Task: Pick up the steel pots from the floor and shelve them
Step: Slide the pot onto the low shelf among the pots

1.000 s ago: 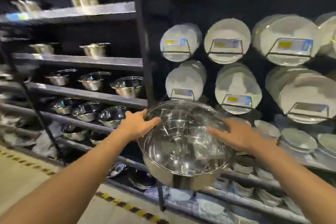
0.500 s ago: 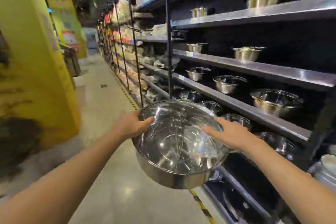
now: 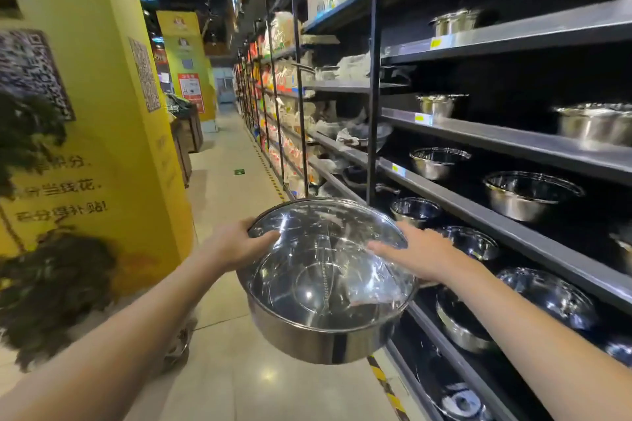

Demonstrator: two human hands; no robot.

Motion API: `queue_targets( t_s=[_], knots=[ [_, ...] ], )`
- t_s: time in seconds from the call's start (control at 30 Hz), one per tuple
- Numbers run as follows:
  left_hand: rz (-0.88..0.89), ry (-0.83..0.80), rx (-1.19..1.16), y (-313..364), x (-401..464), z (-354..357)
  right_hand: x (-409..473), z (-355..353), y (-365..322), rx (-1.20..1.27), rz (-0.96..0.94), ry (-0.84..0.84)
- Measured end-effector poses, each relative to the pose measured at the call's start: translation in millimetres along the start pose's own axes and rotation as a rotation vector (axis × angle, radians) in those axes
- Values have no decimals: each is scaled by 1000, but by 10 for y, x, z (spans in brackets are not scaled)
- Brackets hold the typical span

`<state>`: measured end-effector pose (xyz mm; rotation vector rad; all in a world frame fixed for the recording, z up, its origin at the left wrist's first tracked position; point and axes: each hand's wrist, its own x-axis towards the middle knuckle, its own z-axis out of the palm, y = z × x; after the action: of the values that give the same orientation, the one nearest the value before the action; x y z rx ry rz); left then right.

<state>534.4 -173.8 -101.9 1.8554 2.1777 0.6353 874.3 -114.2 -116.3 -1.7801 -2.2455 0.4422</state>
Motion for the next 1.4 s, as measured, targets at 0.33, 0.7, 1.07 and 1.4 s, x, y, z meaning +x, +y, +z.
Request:
queue_targets(
  t_s=[0.33, 0.7, 1.07, 1.4],
  knots=[
    [108, -50, -100, 135, 1668, 260, 1244, -67, 232, 30, 146, 73],
    [474, -321, 9, 751, 3077, 1061, 1053, 119, 481, 51, 646, 251],
    [694, -589, -97, 1689, 2542, 1773, -275, 132, 786, -26, 1018, 355],
    [718, -768, -24, 1695, 1571, 2962, -1361, 1068, 1193, 23, 1191, 304]
  ],
)
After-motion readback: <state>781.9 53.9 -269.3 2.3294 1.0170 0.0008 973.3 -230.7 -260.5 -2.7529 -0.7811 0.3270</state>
